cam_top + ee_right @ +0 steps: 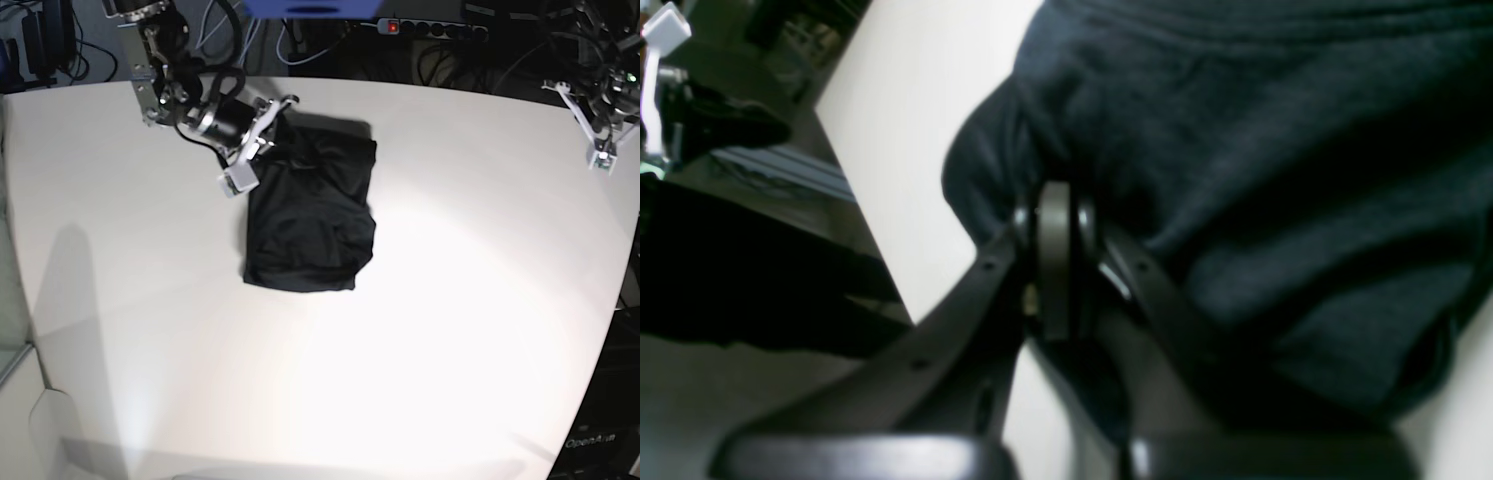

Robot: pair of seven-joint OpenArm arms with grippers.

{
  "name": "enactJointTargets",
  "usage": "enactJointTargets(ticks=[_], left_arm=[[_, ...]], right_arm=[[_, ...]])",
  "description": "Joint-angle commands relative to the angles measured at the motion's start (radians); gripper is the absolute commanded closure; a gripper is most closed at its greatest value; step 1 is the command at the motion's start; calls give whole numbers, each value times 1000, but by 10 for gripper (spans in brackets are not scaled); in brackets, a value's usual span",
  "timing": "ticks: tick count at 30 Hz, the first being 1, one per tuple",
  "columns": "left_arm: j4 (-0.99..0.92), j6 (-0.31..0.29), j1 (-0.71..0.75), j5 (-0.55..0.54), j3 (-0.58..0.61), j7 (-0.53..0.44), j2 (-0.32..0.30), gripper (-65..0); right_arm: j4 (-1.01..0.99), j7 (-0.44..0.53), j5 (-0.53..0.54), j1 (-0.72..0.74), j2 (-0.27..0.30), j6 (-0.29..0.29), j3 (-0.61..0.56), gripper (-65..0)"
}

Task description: Fold the T-shirt properly

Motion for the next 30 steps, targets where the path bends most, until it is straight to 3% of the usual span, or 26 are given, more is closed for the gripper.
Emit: enactJointTargets(ticks=[1,7,14,21,25,30], left_arm=[[15,2,-4,-2,-2,-10,-11,0],[17,2,-2,-2,-6,-10,-11,0],[24,2,19,-2,-6,-10,-11,0],[26,2,67,-4,-6,-12,-19,0],[35,2,103,-2,-1,-12,-45,0],[54,2,148,-4,-1,-13,-49,0]], right_arm=[[34,-8,-10,2,22,-12,4,0],[267,-56,-10,-32,79,-12,4,0],[463,-177,-10,-75,82,-12,12,0],[517,-162,-58,-242,83,-12,138,0],[543,-47,-138,-366,88,-12,169,0],[538,-18,-168,-478,80,-12,275,0]])
